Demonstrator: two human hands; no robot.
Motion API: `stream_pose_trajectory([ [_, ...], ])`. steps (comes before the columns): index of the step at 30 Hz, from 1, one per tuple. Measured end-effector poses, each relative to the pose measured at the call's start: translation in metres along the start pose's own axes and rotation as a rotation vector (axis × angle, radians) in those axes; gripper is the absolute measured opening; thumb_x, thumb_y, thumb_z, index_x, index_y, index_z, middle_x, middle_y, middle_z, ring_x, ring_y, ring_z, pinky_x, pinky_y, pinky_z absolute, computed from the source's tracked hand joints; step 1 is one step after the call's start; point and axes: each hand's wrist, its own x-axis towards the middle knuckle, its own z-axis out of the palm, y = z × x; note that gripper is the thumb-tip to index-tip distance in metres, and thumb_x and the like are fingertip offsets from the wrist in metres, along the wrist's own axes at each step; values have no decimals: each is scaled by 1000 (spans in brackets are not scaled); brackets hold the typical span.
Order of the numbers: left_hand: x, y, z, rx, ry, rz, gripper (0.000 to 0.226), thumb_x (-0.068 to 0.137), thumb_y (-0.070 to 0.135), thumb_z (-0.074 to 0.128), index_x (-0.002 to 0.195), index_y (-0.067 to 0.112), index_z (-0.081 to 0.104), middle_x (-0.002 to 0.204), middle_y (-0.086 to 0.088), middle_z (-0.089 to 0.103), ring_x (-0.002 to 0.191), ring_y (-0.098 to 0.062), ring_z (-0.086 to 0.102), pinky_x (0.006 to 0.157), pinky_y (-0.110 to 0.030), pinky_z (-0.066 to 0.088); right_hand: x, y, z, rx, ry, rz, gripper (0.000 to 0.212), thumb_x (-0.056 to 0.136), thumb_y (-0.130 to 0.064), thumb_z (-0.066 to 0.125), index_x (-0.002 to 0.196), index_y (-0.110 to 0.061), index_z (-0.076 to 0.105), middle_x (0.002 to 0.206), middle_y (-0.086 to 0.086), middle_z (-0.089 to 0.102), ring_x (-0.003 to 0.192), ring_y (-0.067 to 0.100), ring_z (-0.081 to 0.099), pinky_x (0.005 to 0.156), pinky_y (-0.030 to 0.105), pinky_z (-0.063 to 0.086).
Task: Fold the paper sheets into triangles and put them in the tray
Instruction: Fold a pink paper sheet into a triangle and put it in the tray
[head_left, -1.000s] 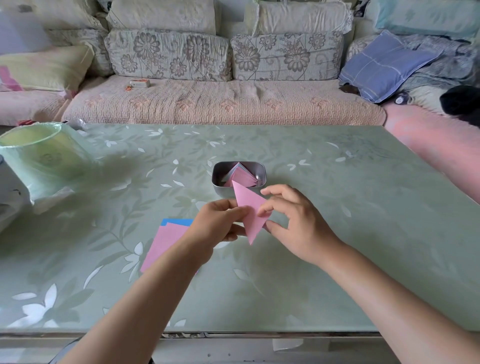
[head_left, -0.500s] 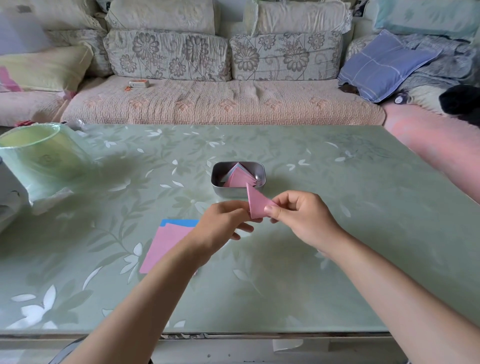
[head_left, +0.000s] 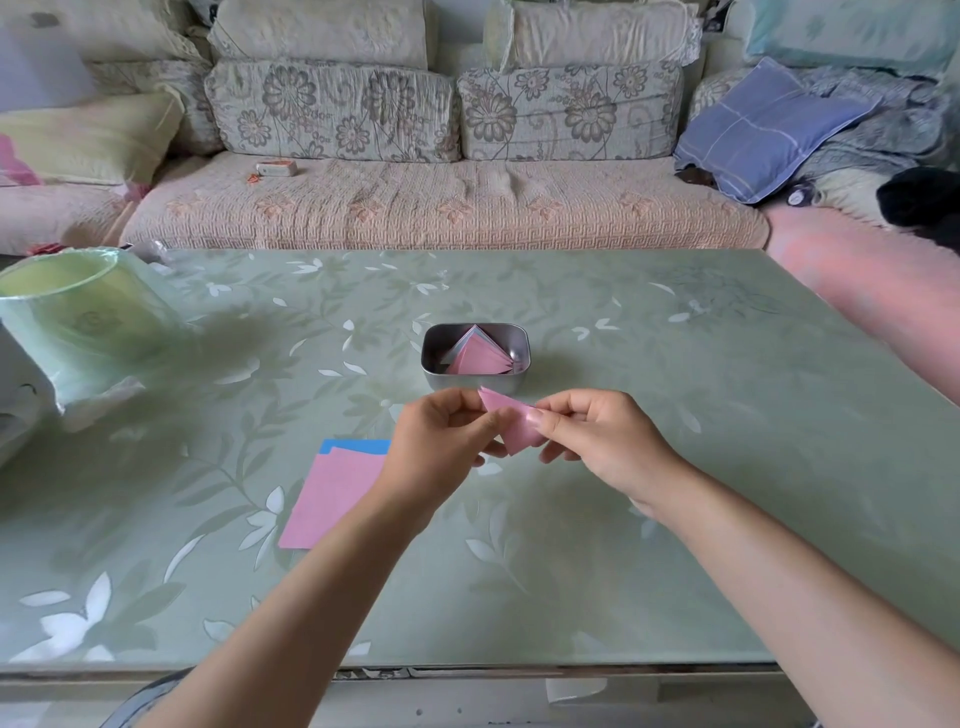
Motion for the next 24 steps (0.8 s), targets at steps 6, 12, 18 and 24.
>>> stream_pose_trajectory([
  [6, 1, -2, 1, 61, -23, -6, 15, 86, 29, 75, 81, 16, 68, 74, 2, 76, 67, -17, 74, 55, -18, 51, -1, -2, 0, -32, 0, 39, 12, 91, -23, 72, 80, -24, 76, 80, -1, 76, 67, 11, 69, 71, 28, 50],
  [12, 1, -2, -1, 89, -46, 109, 25, 89, 22, 72, 110, 31, 64, 76, 3, 76, 68, -16, 74, 58, -21, 54, -2, -6, -3, -52, -4, 46, 9, 91, -19, 72, 82, -19, 74, 76, -3, 74, 65, 11, 67, 70, 28, 48],
  [18, 3, -2, -5, 132, -14, 139, 10, 89, 18, 72, 92, 27, 73, 75, 3, 75, 67, -16, 73, 63, -32, 56, -3, -10, -7, -69, -32, 53, 7, 90, -17, 72, 83, -16, 73, 74, -3, 73, 65, 12, 66, 71, 27, 49],
  [24, 5, -6, -7, 303, 21, 117, 12, 82, 26, 78, 77, 37, 74, 66, 15, 71, 58, -6, 66, 56, -19, 52, -1, -2, -8, -187, -42, 70, 10, 88, -19, 73, 78, -19, 74, 74, 3, 73, 62, 11, 61, 69, 29, 48],
])
